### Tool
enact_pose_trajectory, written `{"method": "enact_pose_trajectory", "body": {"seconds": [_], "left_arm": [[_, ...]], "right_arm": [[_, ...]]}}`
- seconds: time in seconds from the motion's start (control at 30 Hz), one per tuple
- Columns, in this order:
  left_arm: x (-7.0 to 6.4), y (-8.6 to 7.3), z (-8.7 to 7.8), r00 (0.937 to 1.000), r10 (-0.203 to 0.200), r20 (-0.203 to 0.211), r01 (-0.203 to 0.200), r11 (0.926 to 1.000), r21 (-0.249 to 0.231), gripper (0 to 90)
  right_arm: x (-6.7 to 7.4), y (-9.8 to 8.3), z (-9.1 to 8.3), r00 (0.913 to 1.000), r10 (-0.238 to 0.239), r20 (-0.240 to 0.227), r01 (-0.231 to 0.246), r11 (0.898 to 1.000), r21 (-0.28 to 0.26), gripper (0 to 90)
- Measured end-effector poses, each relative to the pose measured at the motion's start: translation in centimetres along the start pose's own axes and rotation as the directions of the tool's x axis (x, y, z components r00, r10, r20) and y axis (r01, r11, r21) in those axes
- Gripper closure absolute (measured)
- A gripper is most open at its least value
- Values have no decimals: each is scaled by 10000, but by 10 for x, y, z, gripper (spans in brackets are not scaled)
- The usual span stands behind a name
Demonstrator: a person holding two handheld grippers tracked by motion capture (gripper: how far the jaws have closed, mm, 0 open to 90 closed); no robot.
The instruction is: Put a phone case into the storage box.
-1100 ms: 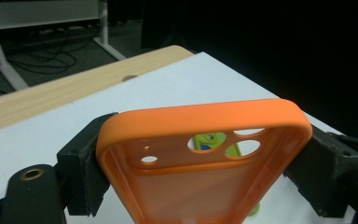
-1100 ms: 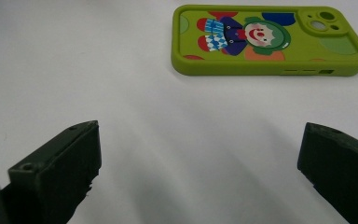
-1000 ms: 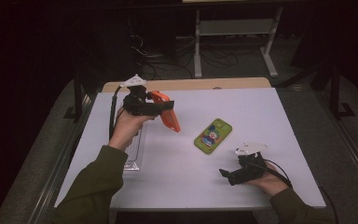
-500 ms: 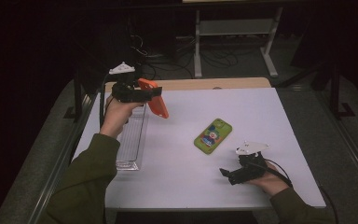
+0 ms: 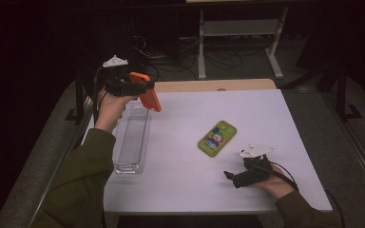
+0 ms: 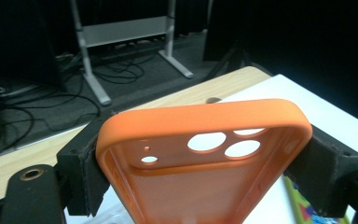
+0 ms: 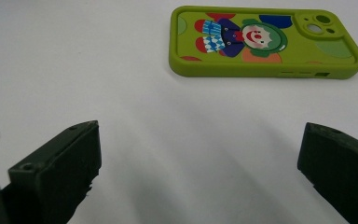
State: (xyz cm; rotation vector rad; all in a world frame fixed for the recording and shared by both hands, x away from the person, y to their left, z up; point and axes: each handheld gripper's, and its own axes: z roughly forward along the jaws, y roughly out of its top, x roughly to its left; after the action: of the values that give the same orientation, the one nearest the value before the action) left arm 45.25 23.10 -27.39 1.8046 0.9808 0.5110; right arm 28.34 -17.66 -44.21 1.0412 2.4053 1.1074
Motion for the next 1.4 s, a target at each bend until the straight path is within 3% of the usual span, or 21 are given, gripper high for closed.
{"method": "enact_pose_trajectory", "body": {"seconds": [0.23,0.47,0.6,0.8,0.9,1.1,1.17,1.4], "left_arm": [[13,-1,1,9957,-140,-919,152,9998,122,165],[24,-5,5,9855,-392,-1653,454,9984,337,164],[28,-7,7,9711,-488,-2335,611,9971,457,164],[33,-13,13,9546,-708,-2892,967,9924,762,164],[34,-16,16,9469,-938,-3076,1245,9889,816,164],[36,-25,27,9328,-980,-3467,1414,9847,1020,163],[37,-29,32,9244,-1134,-3641,1609,9816,1027,163],[40,-38,41,9100,-1307,-3935,1884,9757,1117,162]], "right_arm": [[-1,0,0,10000,-58,34,58,10000,-32,0],[-1,0,-1,9999,-42,94,42,10000,-40,0],[-1,0,-1,9998,-154,125,155,9999,-77,0],[-1,1,-2,9998,-169,137,170,9998,-97,0],[-1,1,-2,9999,-85,131,87,9999,-132,0],[-1,1,-2,9999,-89,134,92,9998,-156,0],[-1,1,-2,9998,-171,140,173,9998,-138,0],[-1,1,-3,9998,-138,120,140,9998,-125,0]]}}
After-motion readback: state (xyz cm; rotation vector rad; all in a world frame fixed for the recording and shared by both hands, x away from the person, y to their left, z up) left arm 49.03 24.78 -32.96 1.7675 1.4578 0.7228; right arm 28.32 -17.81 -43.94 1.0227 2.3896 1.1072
